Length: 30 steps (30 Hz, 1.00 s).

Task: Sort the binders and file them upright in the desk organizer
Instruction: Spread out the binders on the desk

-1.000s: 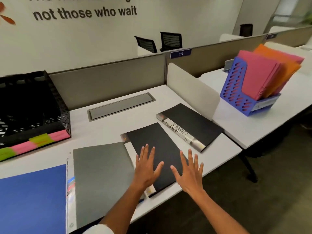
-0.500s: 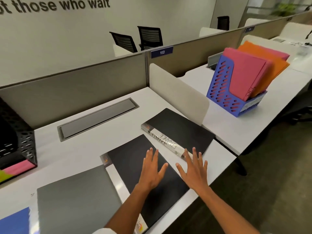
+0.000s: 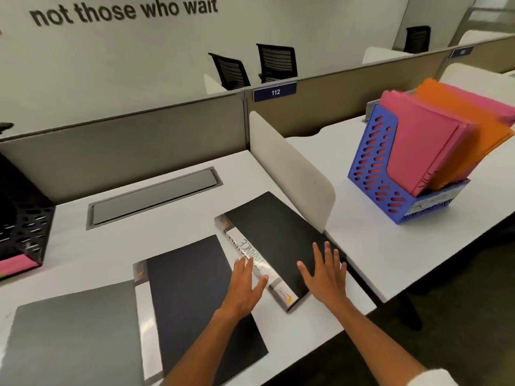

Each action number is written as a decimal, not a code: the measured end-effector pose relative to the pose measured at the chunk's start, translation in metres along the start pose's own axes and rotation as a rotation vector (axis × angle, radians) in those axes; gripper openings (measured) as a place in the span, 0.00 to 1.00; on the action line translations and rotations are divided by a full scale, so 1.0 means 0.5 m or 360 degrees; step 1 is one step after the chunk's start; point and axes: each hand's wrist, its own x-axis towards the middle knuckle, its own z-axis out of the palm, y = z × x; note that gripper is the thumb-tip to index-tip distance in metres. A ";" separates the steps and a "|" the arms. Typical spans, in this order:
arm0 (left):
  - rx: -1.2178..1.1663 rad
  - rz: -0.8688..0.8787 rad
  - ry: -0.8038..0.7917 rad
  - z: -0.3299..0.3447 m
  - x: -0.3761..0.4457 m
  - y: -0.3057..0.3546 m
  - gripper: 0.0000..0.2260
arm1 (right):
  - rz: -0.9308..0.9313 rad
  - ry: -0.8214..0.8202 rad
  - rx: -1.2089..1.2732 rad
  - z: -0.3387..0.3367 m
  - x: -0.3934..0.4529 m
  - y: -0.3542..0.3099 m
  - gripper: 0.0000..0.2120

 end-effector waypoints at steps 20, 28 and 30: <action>-0.0399 -0.0355 0.0377 0.086 0.053 0.077 0.32 | -0.0242 0.0052 -0.0119 -0.013 0.140 0.074 0.33; -0.1382 -0.0740 0.0725 0.049 0.076 0.087 0.29 | -0.0100 0.0035 0.0202 -0.022 0.130 0.070 0.28; -0.1531 -0.0841 0.0779 0.044 0.071 0.081 0.31 | -0.0070 0.0024 0.0296 -0.024 0.125 0.072 0.26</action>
